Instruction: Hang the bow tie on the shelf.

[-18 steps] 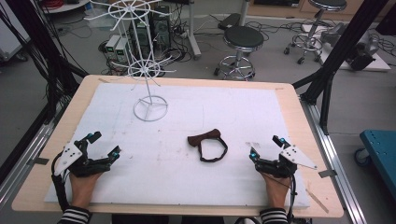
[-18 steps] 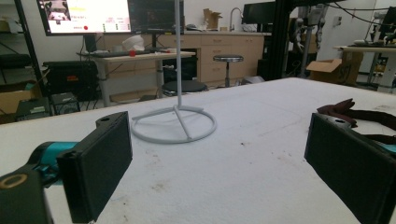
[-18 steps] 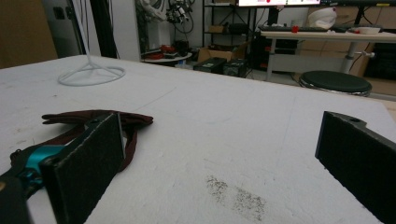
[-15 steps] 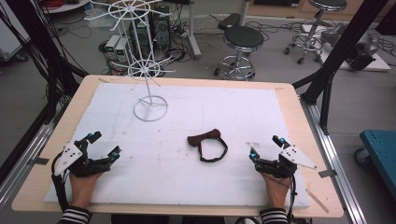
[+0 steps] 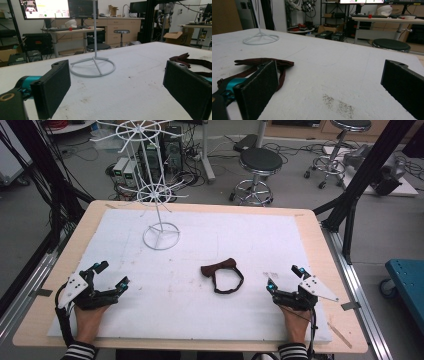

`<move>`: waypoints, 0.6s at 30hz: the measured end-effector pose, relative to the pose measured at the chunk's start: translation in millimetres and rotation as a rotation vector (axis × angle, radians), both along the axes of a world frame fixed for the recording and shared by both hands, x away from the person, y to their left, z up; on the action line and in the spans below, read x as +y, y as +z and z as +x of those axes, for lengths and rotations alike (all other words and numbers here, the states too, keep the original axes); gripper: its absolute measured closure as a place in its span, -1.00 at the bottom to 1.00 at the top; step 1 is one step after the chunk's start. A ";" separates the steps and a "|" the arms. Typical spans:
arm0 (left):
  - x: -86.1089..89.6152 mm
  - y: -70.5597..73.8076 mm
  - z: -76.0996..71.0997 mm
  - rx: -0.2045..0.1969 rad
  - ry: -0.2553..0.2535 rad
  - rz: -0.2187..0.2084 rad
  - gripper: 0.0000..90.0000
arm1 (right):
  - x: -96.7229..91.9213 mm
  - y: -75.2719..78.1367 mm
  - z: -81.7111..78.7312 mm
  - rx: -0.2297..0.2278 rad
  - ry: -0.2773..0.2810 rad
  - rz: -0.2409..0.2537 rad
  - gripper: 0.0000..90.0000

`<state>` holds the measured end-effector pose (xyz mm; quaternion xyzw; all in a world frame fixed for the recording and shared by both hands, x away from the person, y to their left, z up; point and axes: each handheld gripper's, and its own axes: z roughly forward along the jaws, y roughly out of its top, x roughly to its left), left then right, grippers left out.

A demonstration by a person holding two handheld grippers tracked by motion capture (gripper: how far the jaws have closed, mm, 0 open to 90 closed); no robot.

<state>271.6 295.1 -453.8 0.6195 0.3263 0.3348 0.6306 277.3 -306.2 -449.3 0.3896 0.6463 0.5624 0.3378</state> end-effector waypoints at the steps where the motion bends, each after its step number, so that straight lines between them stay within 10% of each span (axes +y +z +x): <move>1: 0.0 0.0 -0.1 0.001 0.000 -0.001 -0.82 | -0.1 0.1 0.2 -0.003 0.000 -0.003 -0.98; 18: 0.3 -0.1 0.2 0.000 0.001 -0.005 -0.82 | -1.5 8.9 7.0 0.020 0.032 0.022 -0.98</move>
